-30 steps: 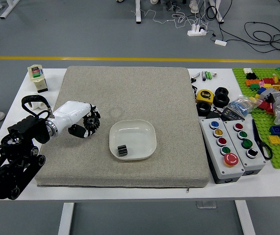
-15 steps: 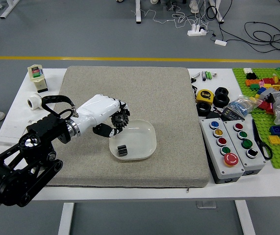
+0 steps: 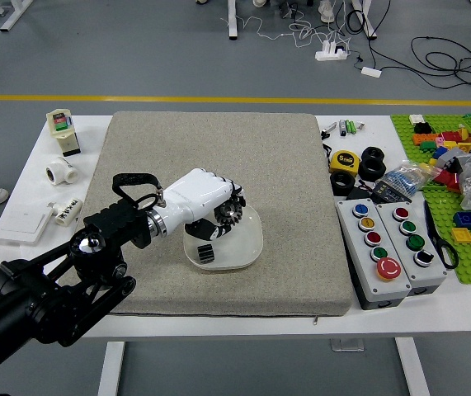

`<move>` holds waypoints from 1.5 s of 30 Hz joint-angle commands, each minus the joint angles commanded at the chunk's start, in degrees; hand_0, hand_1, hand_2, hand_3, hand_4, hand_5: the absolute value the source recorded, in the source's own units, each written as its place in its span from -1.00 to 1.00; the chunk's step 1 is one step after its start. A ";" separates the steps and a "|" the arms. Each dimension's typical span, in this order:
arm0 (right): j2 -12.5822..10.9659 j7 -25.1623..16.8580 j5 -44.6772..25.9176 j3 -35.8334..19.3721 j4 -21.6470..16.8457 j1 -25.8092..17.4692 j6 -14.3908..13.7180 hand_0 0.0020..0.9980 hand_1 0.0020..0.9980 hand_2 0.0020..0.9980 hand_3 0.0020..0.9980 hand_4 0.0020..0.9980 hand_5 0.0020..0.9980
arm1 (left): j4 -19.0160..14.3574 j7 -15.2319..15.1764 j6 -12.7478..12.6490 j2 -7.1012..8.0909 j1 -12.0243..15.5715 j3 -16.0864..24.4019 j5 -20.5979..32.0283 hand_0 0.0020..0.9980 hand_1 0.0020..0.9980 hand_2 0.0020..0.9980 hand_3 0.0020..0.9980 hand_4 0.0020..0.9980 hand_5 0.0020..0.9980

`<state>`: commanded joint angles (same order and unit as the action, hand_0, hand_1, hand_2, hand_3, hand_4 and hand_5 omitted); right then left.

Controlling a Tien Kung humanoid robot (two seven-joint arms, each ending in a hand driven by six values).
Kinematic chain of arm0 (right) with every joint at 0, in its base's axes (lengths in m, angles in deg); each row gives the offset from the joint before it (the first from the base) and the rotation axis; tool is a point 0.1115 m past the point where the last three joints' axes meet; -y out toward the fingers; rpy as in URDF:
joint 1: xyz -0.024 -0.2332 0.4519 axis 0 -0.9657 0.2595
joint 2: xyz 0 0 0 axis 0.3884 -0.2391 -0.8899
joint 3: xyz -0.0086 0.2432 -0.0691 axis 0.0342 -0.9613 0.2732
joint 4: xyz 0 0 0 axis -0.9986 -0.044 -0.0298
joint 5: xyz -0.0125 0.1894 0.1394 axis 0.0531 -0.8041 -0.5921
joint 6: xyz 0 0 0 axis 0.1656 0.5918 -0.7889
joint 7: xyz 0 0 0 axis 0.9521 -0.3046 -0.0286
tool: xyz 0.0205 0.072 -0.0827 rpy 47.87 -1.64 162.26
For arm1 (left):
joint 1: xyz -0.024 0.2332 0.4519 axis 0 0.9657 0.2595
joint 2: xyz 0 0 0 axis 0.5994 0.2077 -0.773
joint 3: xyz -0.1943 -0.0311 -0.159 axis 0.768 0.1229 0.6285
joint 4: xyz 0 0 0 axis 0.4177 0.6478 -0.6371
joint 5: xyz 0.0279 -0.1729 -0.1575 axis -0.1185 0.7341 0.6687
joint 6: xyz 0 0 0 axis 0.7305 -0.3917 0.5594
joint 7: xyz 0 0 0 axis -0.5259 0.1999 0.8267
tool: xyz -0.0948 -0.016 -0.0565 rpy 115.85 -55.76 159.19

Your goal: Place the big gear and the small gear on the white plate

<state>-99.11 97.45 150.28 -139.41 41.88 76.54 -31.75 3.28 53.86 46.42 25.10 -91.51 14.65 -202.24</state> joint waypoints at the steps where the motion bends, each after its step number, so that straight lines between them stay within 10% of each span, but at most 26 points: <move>1: -0.01 -0.01 -0.06 0.02 0.00 0.02 -0.01 0.32 0.35 0.51 0.14 0.53 0.23 | 0.36 0.09 0.25 -0.19 -0.20 -0.20 0.00 -0.23 0.04 0.12 0.22 0.83 -0.54; 8: -0.07 -0.04 -0.22 0.04 0.00 0.09 -0.05 0.33 0.35 0.51 0.14 0.53 0.23 | 0.90 -0.29 1.99 -0.36 -0.63 -1.31 0.00 -0.07 0.23 0.40 0.52 1.00 -0.19; 19: -0.07 -0.07 -0.04 -0.18 0.00 0.15 -0.10 0.33 0.35 0.51 0.14 0.53 0.23 | -1.21 -0.29 -0.68 -0.02 -0.18 1.19 0.00 -0.06 0.24 0.44 0.54 1.00 -0.25; 34: 0.06 -0.09 0.01 -0.39 0.00 -0.22 -0.14 0.33 0.35 0.51 0.14 0.53 0.23 | -1.37 1.50 -6.21 -0.80 5.65 16.70 0.00 -0.01 0.23 0.42 0.37 0.88 -0.26; 45: 0.32 -0.07 1.12 -1.44 0.00 -0.94 -0.09 0.33 0.35 0.51 0.13 0.53 0.23 | -4.19 -0.41 -4.84 -1.11 13.56 27.14 25.99 0.17 0.30 0.49 0.32 0.71 -0.04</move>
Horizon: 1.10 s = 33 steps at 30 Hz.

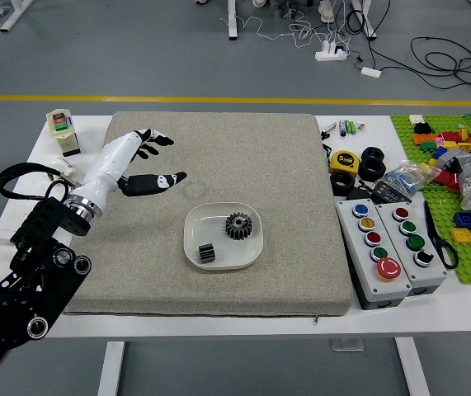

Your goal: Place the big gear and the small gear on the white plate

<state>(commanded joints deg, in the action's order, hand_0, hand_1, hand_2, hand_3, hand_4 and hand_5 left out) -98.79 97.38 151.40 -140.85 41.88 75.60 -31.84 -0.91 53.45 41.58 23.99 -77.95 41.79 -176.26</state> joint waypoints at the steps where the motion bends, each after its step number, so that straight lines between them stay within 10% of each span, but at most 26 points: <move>1: 0.05 0.03 0.22 -0.13 0.00 -0.11 0.01 0.33 0.35 0.51 0.13 0.53 0.23 | -0.44 0.17 0.79 -0.04 0.95 1.03 2.23 0.17 0.30 0.49 0.32 0.71 -0.04; 20: 0.39 0.18 1.81 -1.15 0.00 -1.08 0.06 0.33 0.35 0.51 0.14 0.53 0.23 | -2.68 1.98 10.06 0.51 7.14 8.46 46.94 0.41 0.40 0.60 0.53 0.77 0.36; 33: 0.32 0.05 0.86 -0.91 0.00 -0.77 -0.03 0.33 0.35 0.51 0.13 0.53 0.23 | -2.25 1.05 10.06 0.76 7.47 9.83 49.06 0.44 0.40 0.61 0.54 0.79 0.44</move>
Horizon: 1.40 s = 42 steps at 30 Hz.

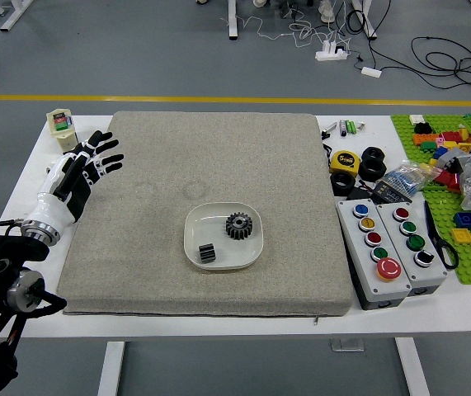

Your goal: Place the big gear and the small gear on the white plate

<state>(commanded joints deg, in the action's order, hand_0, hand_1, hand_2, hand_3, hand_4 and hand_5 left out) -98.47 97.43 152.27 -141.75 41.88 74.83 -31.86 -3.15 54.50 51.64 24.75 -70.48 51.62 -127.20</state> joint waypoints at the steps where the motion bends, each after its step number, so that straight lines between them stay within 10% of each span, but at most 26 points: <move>1: -0.01 0.00 -0.02 -0.01 0.00 0.01 0.00 0.33 0.35 0.51 0.13 0.53 0.23 | 0.08 -0.12 -0.03 0.00 0.05 0.17 -0.40 0.44 0.40 0.61 0.54 0.79 0.44; 42: -0.03 0.11 0.63 -0.62 0.00 0.38 0.06 0.33 0.35 0.51 0.13 0.52 0.23 | 0.14 1.16 1.33 1.22 0.97 6.07 -6.09 0.48 0.45 0.62 0.55 0.81 0.53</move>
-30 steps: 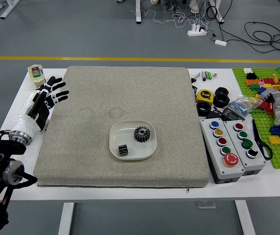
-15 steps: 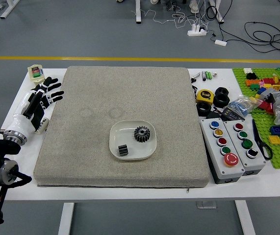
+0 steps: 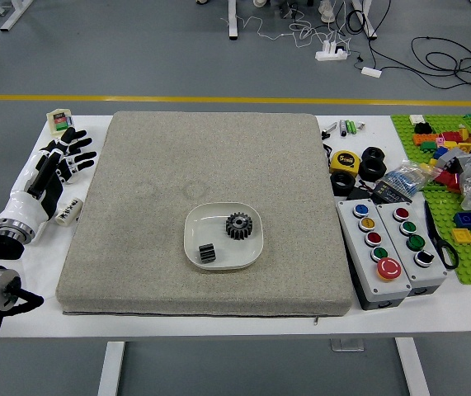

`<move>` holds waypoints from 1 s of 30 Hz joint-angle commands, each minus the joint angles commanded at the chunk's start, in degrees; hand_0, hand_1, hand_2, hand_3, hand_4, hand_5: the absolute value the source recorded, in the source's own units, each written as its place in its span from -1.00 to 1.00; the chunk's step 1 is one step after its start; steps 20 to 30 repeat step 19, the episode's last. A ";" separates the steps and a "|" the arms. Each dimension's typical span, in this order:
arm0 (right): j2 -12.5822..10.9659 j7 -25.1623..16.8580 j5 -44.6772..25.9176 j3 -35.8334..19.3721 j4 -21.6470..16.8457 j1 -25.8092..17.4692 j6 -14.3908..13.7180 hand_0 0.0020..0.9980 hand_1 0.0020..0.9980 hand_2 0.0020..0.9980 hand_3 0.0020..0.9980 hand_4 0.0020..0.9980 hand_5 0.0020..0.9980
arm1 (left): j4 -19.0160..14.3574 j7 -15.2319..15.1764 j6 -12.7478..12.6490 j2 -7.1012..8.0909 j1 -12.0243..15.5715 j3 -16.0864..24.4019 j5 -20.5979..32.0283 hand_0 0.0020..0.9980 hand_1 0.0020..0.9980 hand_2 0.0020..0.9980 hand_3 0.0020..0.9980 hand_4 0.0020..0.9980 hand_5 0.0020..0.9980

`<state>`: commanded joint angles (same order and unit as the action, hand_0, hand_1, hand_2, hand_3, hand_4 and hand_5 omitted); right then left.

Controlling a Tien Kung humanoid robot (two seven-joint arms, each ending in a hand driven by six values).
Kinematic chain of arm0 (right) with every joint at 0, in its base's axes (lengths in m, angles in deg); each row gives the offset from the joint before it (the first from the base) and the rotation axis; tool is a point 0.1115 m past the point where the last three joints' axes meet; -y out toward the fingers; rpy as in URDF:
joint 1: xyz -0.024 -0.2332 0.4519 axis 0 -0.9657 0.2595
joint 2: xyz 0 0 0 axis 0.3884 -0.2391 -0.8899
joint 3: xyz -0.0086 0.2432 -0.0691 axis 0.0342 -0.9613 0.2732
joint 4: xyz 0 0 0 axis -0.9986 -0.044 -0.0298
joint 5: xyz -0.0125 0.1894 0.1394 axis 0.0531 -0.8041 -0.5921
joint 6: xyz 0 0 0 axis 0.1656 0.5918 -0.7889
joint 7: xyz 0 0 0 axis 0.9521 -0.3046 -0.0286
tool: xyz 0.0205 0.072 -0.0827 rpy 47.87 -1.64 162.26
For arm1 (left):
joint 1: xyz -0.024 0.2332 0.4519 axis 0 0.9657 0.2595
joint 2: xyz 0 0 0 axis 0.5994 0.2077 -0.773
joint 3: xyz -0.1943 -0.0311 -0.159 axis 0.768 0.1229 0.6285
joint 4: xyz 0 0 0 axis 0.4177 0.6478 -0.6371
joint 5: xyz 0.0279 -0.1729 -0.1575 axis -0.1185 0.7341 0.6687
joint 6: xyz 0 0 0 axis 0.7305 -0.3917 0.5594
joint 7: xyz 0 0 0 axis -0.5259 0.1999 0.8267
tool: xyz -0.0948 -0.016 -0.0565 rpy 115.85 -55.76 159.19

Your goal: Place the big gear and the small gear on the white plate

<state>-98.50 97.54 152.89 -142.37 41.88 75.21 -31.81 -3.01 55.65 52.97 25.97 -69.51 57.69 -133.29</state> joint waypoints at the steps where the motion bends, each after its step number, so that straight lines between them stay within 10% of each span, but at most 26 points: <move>1: 0.00 0.00 0.01 -0.01 0.00 0.00 0.00 0.33 0.35 0.51 0.13 0.52 0.23 | 0.00 0.00 0.01 0.00 0.01 0.05 -0.03 0.48 0.45 0.62 0.55 0.81 0.53; 30: 0.02 0.02 0.04 -0.08 0.00 0.03 -0.01 0.32 0.35 0.51 0.13 0.52 0.23 | 0.18 -0.09 -0.01 -0.14 0.14 0.65 -0.75 0.51 0.47 0.64 0.55 0.82 0.55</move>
